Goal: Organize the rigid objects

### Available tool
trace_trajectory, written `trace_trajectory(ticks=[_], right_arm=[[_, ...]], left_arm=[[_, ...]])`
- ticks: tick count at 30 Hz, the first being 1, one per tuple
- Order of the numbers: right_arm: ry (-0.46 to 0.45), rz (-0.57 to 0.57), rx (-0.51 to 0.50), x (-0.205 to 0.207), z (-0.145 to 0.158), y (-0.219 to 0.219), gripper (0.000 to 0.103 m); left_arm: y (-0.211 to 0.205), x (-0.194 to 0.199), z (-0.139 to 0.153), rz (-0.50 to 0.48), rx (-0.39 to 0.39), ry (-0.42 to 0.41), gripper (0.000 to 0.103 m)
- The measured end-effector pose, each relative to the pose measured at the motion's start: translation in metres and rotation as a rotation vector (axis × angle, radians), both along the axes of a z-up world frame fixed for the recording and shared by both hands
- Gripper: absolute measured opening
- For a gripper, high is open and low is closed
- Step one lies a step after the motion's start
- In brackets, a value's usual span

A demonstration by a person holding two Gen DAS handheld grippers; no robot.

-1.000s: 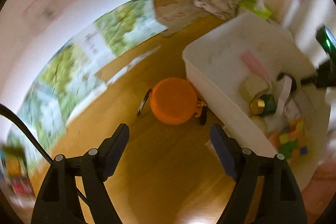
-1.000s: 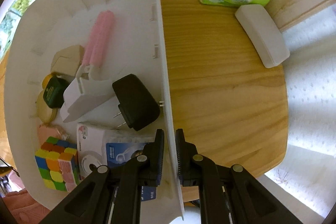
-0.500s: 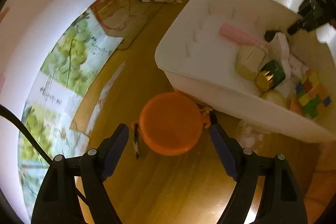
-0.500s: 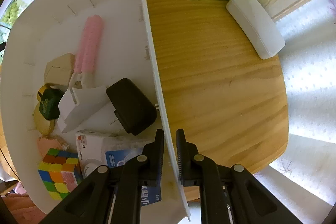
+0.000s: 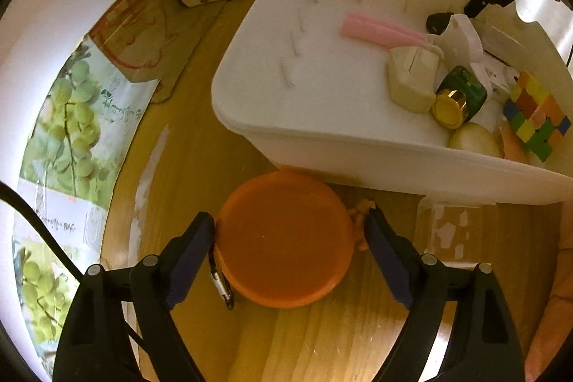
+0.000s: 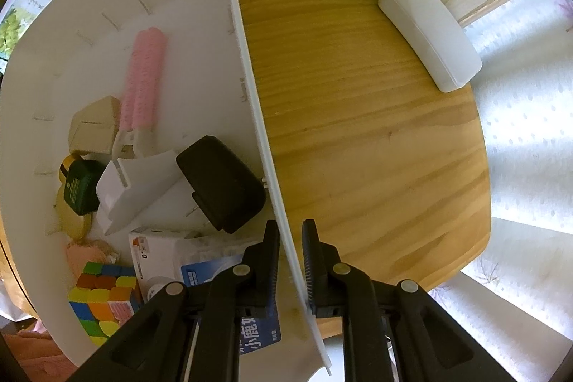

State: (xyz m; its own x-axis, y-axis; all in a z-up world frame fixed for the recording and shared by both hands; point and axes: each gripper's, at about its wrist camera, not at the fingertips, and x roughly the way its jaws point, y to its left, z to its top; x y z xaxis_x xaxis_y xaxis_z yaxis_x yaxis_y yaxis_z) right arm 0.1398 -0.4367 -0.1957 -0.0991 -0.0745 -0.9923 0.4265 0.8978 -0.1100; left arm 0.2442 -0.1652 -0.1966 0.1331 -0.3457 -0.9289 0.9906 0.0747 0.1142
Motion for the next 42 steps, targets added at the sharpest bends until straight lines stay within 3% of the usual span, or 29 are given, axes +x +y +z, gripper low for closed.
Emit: trace_trajectory(ticks=[6,17,22,25,27,42], right_arm=[[0.007,-0.009,0.000,0.002,-0.001,-0.002,0.015],[0.005,-0.047,-0.002,-0.002,-0.002,-0.005,0.016],[0.004,-0.047,-0.006,-0.003,-0.003,-0.005,0.016],[0.000,-0.042,-0.008,-0.003,-0.002,-0.004,0.016],[-0.007,-0.045,-0.009,-0.004,-0.002,-0.003,0.016],[-0.063,-0.034,-0.029,-0.015,0.005,0.003,0.017]], left_arm=[[-0.007,0.001,-0.007,-0.052,0.014,0.017,0.089],[-0.014,0.012,-0.012,-0.098,-0.024,0.108,0.088],[-0.010,0.012,-0.011,-0.103,-0.056,0.110,0.088],[-0.006,0.010,-0.009,-0.095,-0.069,0.109,0.087],[-0.001,0.009,-0.008,-0.084,-0.082,0.103,0.079],[0.048,-0.026,0.003,0.020,-0.107,0.058,0.079]])
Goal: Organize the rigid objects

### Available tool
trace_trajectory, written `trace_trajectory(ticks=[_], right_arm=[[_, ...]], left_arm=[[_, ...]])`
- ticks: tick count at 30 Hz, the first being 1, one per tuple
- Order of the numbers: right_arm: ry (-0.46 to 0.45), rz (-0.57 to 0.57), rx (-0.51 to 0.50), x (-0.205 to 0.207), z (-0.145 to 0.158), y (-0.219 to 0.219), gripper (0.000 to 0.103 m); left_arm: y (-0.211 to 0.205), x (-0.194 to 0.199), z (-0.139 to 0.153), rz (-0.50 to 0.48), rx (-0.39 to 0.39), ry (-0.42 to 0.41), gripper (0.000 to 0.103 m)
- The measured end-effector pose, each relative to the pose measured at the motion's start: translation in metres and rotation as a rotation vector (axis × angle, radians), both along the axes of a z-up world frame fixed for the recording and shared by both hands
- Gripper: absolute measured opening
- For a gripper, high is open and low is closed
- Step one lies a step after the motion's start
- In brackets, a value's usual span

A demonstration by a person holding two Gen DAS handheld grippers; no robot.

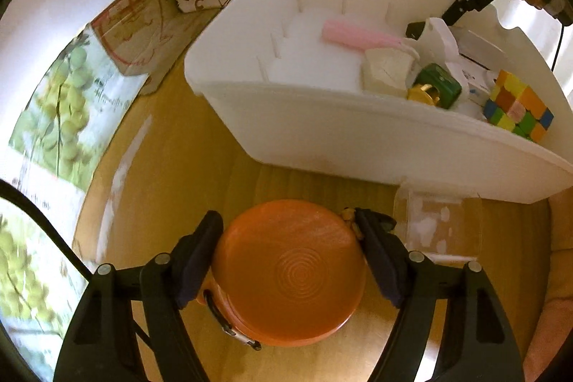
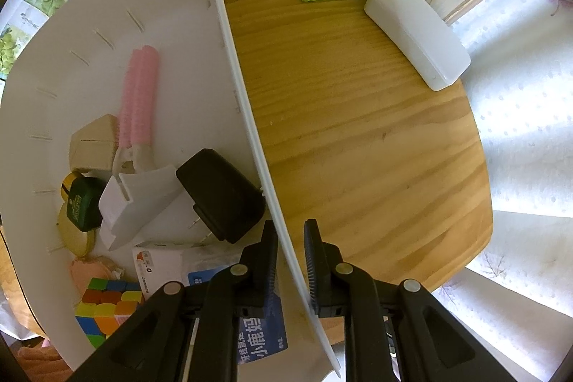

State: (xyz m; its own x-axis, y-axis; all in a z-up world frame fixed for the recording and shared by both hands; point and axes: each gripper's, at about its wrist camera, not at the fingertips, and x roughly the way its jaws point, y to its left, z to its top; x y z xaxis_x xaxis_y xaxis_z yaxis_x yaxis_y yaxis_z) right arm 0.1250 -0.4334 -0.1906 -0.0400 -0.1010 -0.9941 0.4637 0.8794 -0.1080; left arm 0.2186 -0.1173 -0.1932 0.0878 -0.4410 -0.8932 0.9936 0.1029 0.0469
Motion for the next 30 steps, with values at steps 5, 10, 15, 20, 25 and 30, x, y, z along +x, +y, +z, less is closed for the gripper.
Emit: trace_trajectory(ticks=[5,10,15,20,25,30], right_arm=[[-0.018,0.006,-0.008,-0.007,0.003,0.004,0.017],[-0.039,0.004,-0.011,-0.014,0.007,0.006,0.017],[-0.062,0.003,-0.006,-0.022,0.014,0.006,0.017],[-0.083,0.007,-0.004,-0.033,0.020,0.004,0.017],[-0.106,0.013,-0.009,-0.045,0.025,0.005,0.017],[-0.128,0.020,-0.013,-0.056,0.029,0.006,0.017]], left_arm=[[0.015,-0.007,0.000,0.075,-0.001,0.012,0.078],[0.043,-0.025,0.002,0.175,0.012,0.040,0.078],[0.065,-0.044,0.000,0.292,0.021,0.084,0.078],[0.074,-0.056,0.002,0.423,0.004,0.154,0.078],[0.093,-0.070,0.006,0.593,-0.032,0.226,0.077],[0.097,-0.072,0.014,0.714,-0.071,0.239,0.075]])
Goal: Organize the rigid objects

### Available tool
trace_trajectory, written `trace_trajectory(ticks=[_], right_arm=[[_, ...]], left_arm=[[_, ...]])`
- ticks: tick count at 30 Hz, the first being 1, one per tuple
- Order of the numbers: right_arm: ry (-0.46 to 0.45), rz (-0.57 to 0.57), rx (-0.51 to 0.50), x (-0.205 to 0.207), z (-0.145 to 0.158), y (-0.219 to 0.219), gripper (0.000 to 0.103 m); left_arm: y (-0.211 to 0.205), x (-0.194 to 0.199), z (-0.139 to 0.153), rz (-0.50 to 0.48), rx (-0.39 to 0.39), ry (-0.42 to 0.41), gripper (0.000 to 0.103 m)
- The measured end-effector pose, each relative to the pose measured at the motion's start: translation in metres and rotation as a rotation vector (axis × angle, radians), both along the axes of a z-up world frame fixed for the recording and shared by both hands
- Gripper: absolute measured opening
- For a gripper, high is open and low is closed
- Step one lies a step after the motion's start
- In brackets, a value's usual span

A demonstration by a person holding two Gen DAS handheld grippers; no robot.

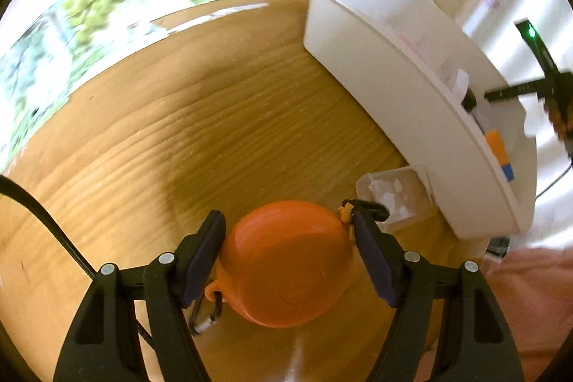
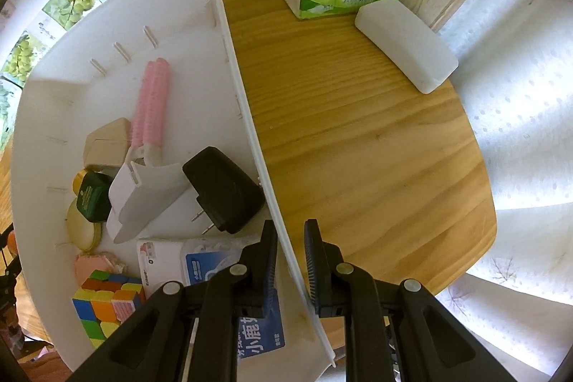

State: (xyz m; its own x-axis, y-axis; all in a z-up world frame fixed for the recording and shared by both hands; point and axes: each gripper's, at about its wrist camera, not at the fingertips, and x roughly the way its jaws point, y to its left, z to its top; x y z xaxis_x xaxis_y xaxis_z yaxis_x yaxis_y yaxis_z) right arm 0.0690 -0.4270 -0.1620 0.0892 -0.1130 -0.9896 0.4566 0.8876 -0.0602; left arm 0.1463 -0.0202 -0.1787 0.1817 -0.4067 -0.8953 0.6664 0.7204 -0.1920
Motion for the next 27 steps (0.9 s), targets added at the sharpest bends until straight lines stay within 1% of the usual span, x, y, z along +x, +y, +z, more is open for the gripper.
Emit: trace_trajectory(ticks=[4,5,6,7,8,9,10,12,16,18,22,25,27], right_arm=[[-0.012,0.009,-0.001,-0.006,0.003,0.004,0.017],[-0.016,0.011,-0.001,-0.009,0.004,0.004,0.017],[-0.019,0.013,0.000,-0.012,0.005,0.005,0.017],[-0.021,0.015,0.001,-0.014,0.008,0.006,0.017],[-0.024,0.018,0.003,-0.016,0.009,0.006,0.017],[-0.027,0.023,0.005,-0.016,0.009,0.006,0.017],[-0.028,0.029,0.005,-0.018,0.009,0.007,0.017],[-0.027,0.044,0.005,-0.018,0.011,0.008,0.017],[-0.024,0.078,0.011,-0.019,0.010,0.012,0.017],[-0.027,0.089,0.022,-0.022,0.011,0.012,0.017],[-0.025,0.104,0.026,-0.025,0.014,0.014,0.017],[-0.021,0.118,0.030,-0.023,0.015,0.013,0.017],[-0.023,0.124,0.037,-0.022,0.017,0.012,0.017]], left_arm=[[0.009,-0.009,0.008,0.100,-0.016,0.013,0.074],[0.010,-0.011,0.011,0.123,-0.026,0.019,0.072],[0.011,-0.013,0.014,0.140,-0.035,0.020,0.067],[0.012,-0.014,0.018,0.156,-0.046,0.018,0.056],[0.013,-0.015,0.023,0.175,-0.072,0.018,0.049],[0.014,-0.015,0.026,0.190,-0.089,0.040,0.044],[0.015,-0.016,0.031,0.201,-0.105,0.052,0.032],[0.011,-0.015,0.035,0.219,-0.130,0.055,0.030],[0.003,-0.013,0.038,0.246,-0.109,0.046,0.028],[0.002,-0.012,0.038,0.278,-0.104,0.055,0.026],[0.007,-0.011,0.037,0.338,-0.119,0.107,0.026],[0.008,-0.011,0.034,0.364,-0.089,0.116,0.026],[0.009,-0.012,0.034,0.381,-0.077,0.116,0.028]])
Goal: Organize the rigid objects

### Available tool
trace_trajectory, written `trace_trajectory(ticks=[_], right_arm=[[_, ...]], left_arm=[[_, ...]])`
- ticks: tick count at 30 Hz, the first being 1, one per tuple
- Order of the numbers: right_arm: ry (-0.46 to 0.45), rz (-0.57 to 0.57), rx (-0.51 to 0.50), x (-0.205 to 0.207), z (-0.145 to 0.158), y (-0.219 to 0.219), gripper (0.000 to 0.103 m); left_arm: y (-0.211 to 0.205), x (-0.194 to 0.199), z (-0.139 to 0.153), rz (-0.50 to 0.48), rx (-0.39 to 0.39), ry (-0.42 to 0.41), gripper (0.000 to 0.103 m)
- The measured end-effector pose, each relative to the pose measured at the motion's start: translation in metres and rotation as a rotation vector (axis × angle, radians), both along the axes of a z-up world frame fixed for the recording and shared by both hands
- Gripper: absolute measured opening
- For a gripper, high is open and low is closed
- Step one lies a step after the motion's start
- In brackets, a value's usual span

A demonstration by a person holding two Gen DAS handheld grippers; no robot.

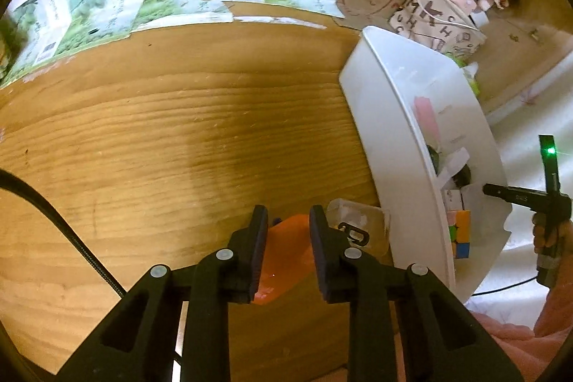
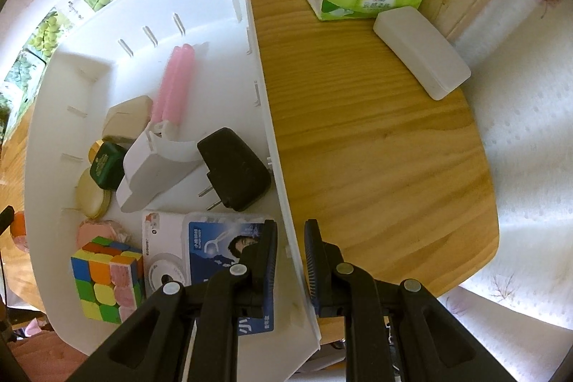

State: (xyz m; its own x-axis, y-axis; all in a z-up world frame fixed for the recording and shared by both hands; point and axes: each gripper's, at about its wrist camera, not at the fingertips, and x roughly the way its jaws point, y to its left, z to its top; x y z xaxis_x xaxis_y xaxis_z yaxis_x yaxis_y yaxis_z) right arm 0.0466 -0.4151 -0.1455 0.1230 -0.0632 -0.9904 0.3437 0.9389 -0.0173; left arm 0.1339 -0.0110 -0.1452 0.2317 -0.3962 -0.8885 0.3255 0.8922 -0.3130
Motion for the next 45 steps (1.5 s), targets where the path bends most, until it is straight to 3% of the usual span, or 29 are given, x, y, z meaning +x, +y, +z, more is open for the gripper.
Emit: trace_trajectory(ticks=[5,9,12,22,24,26,35,40,45], right_arm=[[-0.001,0.015,0.000,0.003,0.001,0.003,0.017],[-0.005,0.015,-0.004,0.001,0.005,0.006,0.017],[-0.009,0.012,-0.004,0.000,0.007,0.006,0.017],[-0.024,0.001,-0.002,-0.007,0.010,0.004,0.017],[-0.022,0.005,-0.007,-0.007,0.010,0.004,0.017],[-0.021,0.007,-0.011,-0.007,0.009,0.004,0.017],[-0.019,-0.004,-0.019,-0.007,0.010,0.005,0.017],[-0.013,-0.004,-0.025,-0.007,0.009,0.005,0.017],[-0.004,-0.001,-0.037,-0.006,0.008,0.006,0.017]], left_arm=[[-0.001,-0.008,-0.001,-0.002,0.058,-0.001,0.047],[-0.005,-0.014,-0.004,-0.039,0.084,-0.016,0.052],[-0.008,-0.018,-0.008,-0.065,0.112,-0.016,0.062],[-0.018,-0.034,-0.037,-0.176,0.169,0.075,0.062],[-0.019,-0.037,-0.041,-0.204,0.171,0.106,0.064],[-0.020,-0.039,-0.043,-0.231,0.168,0.139,0.072],[-0.038,-0.049,-0.046,-0.362,0.160,0.258,0.079],[-0.055,-0.063,-0.057,-0.429,0.259,0.290,0.081],[-0.068,-0.071,-0.061,-0.433,0.329,0.287,0.083]])
